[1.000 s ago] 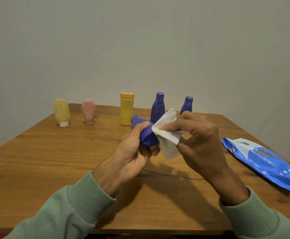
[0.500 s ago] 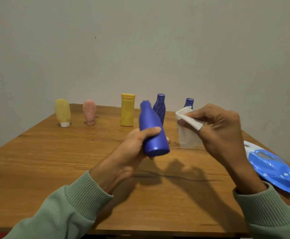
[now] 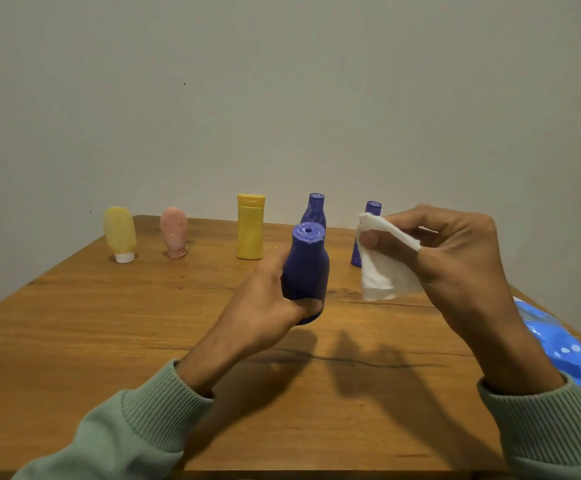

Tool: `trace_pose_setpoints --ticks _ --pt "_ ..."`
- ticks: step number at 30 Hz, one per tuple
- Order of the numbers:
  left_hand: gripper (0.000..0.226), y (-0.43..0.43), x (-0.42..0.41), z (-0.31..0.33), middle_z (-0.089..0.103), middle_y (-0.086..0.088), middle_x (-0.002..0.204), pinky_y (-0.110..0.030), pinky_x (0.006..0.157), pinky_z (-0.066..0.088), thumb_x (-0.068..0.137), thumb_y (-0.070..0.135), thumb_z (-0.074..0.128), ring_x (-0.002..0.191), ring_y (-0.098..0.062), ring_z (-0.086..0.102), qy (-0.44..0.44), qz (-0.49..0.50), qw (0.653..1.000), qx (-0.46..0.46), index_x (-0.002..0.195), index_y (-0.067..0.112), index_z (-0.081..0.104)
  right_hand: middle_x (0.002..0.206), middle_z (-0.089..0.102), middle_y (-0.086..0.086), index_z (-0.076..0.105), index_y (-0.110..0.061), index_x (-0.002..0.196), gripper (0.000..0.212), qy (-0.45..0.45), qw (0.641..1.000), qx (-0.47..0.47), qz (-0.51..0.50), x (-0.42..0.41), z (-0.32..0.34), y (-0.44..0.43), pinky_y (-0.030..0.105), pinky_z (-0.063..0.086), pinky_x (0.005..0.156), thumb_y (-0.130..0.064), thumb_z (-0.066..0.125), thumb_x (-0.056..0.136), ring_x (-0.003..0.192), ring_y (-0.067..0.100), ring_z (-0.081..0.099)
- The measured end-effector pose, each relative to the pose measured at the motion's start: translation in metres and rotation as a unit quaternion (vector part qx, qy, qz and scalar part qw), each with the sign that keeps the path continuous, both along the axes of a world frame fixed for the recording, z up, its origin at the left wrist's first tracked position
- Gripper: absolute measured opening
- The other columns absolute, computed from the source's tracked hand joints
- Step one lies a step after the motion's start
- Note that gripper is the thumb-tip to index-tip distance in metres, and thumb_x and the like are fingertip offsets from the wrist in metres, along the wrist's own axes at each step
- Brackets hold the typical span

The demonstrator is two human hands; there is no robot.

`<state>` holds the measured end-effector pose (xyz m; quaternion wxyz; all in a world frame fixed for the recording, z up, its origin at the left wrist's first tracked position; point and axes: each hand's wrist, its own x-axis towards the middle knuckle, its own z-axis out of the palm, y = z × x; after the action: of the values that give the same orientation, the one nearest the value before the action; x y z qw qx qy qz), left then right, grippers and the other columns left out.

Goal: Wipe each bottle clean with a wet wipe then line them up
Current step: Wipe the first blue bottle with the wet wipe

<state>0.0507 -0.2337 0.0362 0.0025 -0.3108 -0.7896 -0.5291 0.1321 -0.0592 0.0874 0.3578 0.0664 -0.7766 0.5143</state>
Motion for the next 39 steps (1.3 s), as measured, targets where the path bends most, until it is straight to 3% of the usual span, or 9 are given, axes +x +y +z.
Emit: trace_pose_setpoints --ticks 9,14,17,22,27,31,36,39 --pt "0.059 0.0 -0.003 -0.005 0.059 0.022 0.089 -0.017 0.072 0.043 0.077 0.005 0.077 0.083 0.0 0.057 0.086 0.008 0.996 -0.014 0.097 0.052 0.048 0.074 0.072 0.0 0.074 -0.015 0.082 0.02 -0.031 0.998 -0.012 0.055 0.013 0.008 -0.011 0.022 0.05 0.054 -0.025 0.078 0.064 0.065 0.014 0.067" --pt "0.058 0.001 -0.003 -0.006 0.061 0.009 0.114 -0.025 0.087 0.046 0.081 0.004 0.072 0.096 -0.004 0.056 0.116 0.014 0.992 -0.044 0.125 0.034 0.051 0.077 0.071 -0.004 0.075 -0.014 0.087 0.025 -0.054 0.996 0.023 0.072 0.016 0.009 -0.015 0.017 0.048 0.055 -0.026 0.077 0.065 0.068 0.01 0.065" --pt "0.054 0.0 -0.001 -0.005 0.063 0.007 0.112 -0.027 0.086 0.047 0.083 0.004 0.071 0.095 -0.003 0.056 0.147 0.012 0.987 -0.058 0.127 0.03 0.053 0.077 0.07 -0.008 0.075 -0.017 0.086 0.026 -0.061 0.995 0.038 0.066 0.016 0.009 -0.015 0.017 0.049 0.054 -0.03 0.076 0.063 0.07 0.008 0.065" --pt "0.052 -0.001 0.002 -0.007 0.06 0.01 0.109 -0.012 0.08 0.039 0.084 0.005 0.069 0.086 0.008 0.049 0.195 0.011 0.977 -0.082 0.129 0.027 0.052 0.079 0.068 -0.015 0.072 -0.031 0.081 0.019 -0.067 0.989 0.116 0.053 0.014 0.006 -0.018 0.013 0.049 0.058 -0.037 0.074 0.064 0.078 0.004 0.062" --pt "0.048 -0.002 0.004 -0.006 0.065 0.004 0.11 -0.011 0.079 0.038 0.086 0.005 0.067 0.085 0.003 0.05 0.226 0.027 0.968 -0.101 0.128 0.023 0.054 0.079 0.067 -0.013 0.073 -0.027 0.086 0.018 -0.033 0.993 0.114 0.012 0.011 -0.002 -0.022 0.011 0.047 0.056 -0.028 0.078 0.069 0.075 0.003 0.061" --pt "0.05 -0.004 0.006 -0.004 0.052 0.017 0.099 -0.003 0.071 0.031 0.087 0.002 0.064 0.077 0.012 0.045 0.214 0.052 0.969 -0.112 0.131 0.02 0.053 0.085 0.062 -0.021 0.066 -0.039 0.084 0.024 -0.038 0.981 0.189 0.021 0.013 -0.004 -0.029 0.006 0.046 0.063 -0.024 0.079 0.071 0.085 -0.001 0.057" --pt "0.05 -0.004 0.004 -0.004 0.067 0.002 0.107 -0.009 0.075 0.035 0.085 0.001 0.065 0.085 -0.003 0.052 0.231 0.054 0.964 -0.122 0.129 0.022 0.054 0.079 0.062 -0.022 0.062 -0.043 0.08 0.023 -0.006 0.992 0.129 -0.004 0.01 -0.006 -0.032 0.006 0.046 0.057 -0.028 0.077 0.072 0.081 -0.006 0.059" --pt "0.05 -0.003 0.004 -0.004 0.066 0.002 0.106 -0.012 0.074 0.038 0.085 0.002 0.064 0.087 -0.006 0.055 0.222 0.05 0.966 -0.125 0.128 0.025 0.054 0.08 0.062 -0.022 0.063 -0.041 0.08 0.021 -0.023 0.989 0.145 0.002 0.01 -0.004 -0.028 0.006 0.047 0.058 -0.027 0.077 0.071 0.08 -0.005 0.059"
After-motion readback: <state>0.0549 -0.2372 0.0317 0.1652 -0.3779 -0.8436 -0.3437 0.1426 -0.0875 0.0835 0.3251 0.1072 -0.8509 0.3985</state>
